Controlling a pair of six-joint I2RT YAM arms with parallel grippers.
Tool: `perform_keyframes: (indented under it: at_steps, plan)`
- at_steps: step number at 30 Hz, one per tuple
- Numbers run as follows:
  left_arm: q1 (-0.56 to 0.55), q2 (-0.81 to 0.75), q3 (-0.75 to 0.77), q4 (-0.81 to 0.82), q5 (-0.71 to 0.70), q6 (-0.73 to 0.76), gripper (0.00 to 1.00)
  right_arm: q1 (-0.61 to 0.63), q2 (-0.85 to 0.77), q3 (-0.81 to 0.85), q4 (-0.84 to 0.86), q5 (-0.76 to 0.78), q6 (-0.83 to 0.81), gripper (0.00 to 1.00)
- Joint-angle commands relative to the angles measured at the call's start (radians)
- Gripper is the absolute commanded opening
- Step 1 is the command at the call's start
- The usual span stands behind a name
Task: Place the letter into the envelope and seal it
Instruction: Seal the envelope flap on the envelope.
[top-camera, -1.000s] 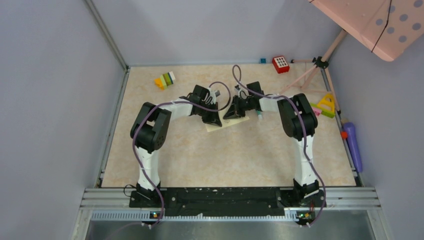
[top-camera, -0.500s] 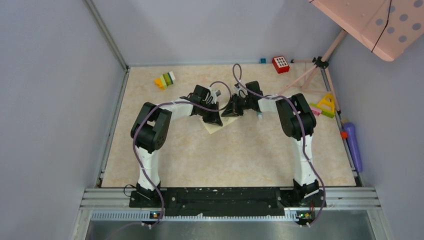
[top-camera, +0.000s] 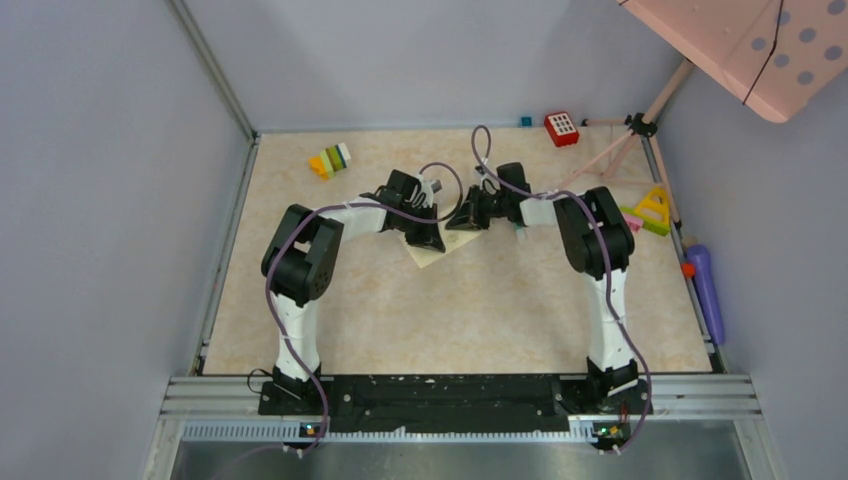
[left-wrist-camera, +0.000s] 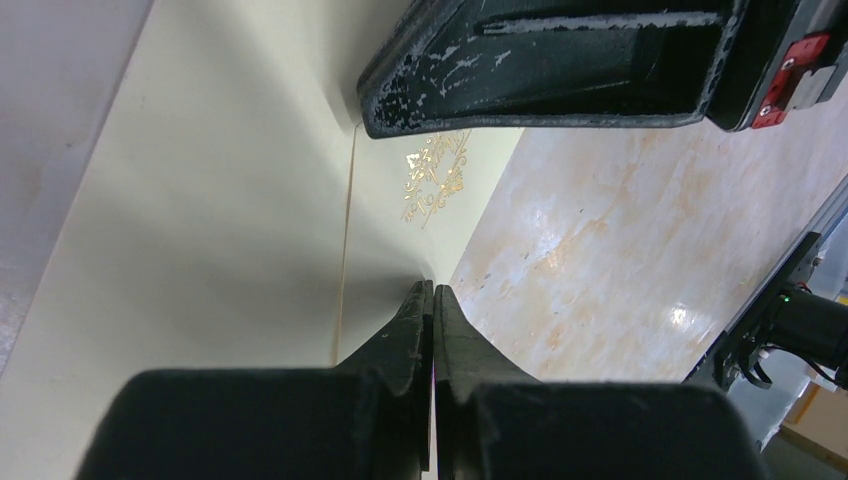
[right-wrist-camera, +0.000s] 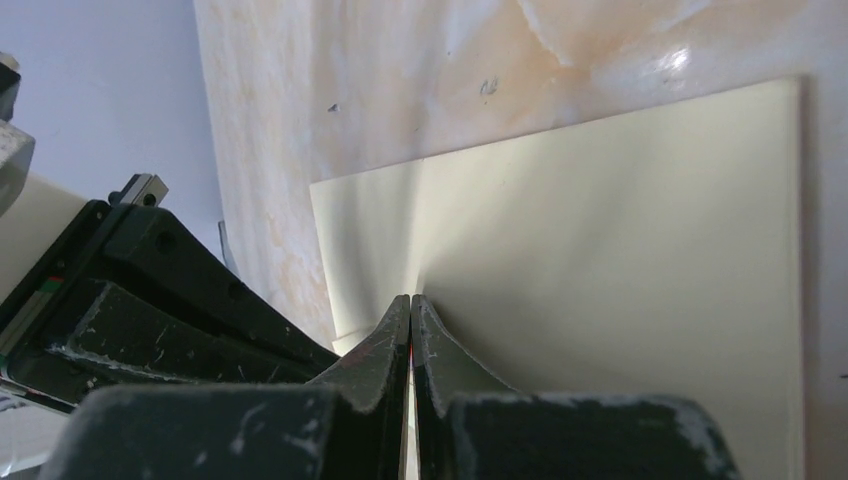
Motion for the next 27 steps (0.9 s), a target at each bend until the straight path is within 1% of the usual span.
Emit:
perform_keyframes:
  at_steps: [1,3,6,12,17,27]
  plan:
    - [-0.006,0.053,-0.025,-0.013,-0.108,0.022,0.0,0.031,-0.001,-0.033,0.041,-0.051,-0.018,0.0]
    - [-0.007,0.054,-0.023,-0.013,-0.107,0.02,0.0,0.039,-0.005,-0.033,0.052,-0.056,-0.015,0.0]
    - [-0.009,0.051,-0.023,-0.015,-0.106,0.02,0.0,0.046,-0.003,-0.012,0.021,-0.035,-0.041,0.0]
    - [-0.009,0.044,-0.024,-0.016,-0.111,0.021,0.0,0.048,0.006,-0.004,-0.035,0.057,-0.069,0.0]
    - [-0.009,0.039,-0.031,-0.016,-0.114,0.021,0.0,0.02,-0.011,-0.02,-0.037,0.106,-0.085,0.0]
    - [-0.009,0.032,-0.039,-0.015,-0.112,0.018,0.0,-0.026,-0.018,-0.02,-0.057,0.127,-0.105,0.0]
